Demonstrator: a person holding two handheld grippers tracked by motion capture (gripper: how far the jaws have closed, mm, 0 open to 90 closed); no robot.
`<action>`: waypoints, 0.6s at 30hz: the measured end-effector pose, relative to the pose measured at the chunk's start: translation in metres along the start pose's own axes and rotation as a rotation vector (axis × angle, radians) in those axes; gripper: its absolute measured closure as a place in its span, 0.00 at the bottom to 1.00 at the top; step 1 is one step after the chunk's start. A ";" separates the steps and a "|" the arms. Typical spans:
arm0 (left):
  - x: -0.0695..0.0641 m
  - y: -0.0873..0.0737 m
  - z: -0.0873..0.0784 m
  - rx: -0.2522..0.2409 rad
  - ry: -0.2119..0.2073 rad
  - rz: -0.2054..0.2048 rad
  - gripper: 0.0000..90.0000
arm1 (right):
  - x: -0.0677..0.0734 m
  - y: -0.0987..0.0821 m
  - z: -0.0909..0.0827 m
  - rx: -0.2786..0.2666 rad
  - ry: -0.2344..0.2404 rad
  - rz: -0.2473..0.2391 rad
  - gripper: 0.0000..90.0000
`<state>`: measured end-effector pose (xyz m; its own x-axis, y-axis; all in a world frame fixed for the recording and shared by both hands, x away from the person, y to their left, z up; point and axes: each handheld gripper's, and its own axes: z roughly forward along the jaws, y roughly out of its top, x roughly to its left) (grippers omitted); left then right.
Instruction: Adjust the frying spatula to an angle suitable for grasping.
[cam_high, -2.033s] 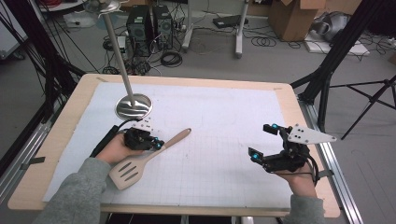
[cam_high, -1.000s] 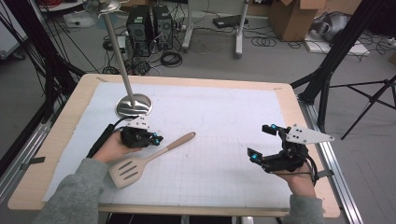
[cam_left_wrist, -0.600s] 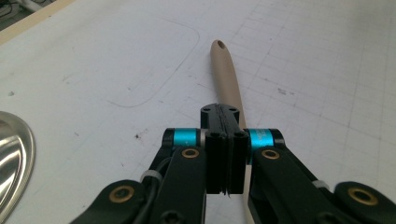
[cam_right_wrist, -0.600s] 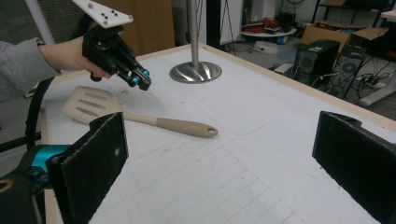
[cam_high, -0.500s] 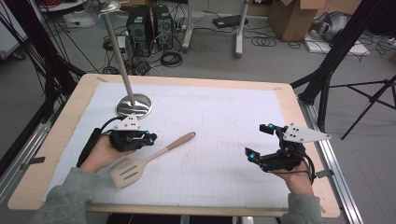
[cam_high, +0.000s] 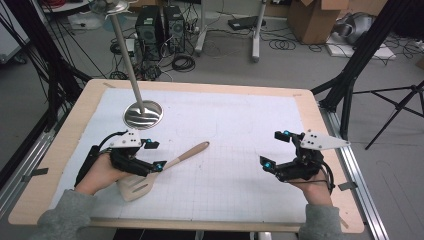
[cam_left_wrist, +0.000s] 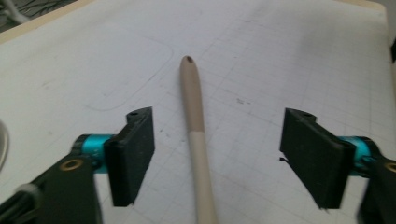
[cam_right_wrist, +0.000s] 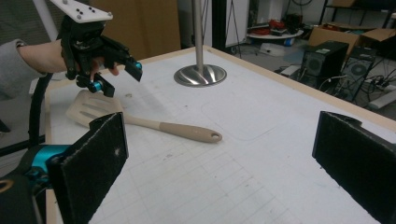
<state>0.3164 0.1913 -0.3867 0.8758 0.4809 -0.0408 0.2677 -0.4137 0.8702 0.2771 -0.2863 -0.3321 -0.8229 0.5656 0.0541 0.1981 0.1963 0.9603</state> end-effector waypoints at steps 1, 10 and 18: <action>0.000 0.000 0.000 -0.003 0.008 -0.008 0.21 | 0.000 0.000 0.000 0.000 0.000 0.000 0.03; -0.010 0.004 0.003 -0.025 -0.048 0.005 0.11 | -0.002 0.000 0.005 0.005 0.009 -0.003 0.03; -0.013 0.003 0.006 0.001 -0.033 0.051 0.11 | -0.002 0.000 0.003 0.000 0.002 0.000 0.03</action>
<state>0.3084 0.1796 -0.3867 0.9009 0.4338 -0.0123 0.2227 -0.4379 0.8710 0.2803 -0.2843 -0.3327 -0.8237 0.5644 0.0547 0.1984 0.1964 0.9602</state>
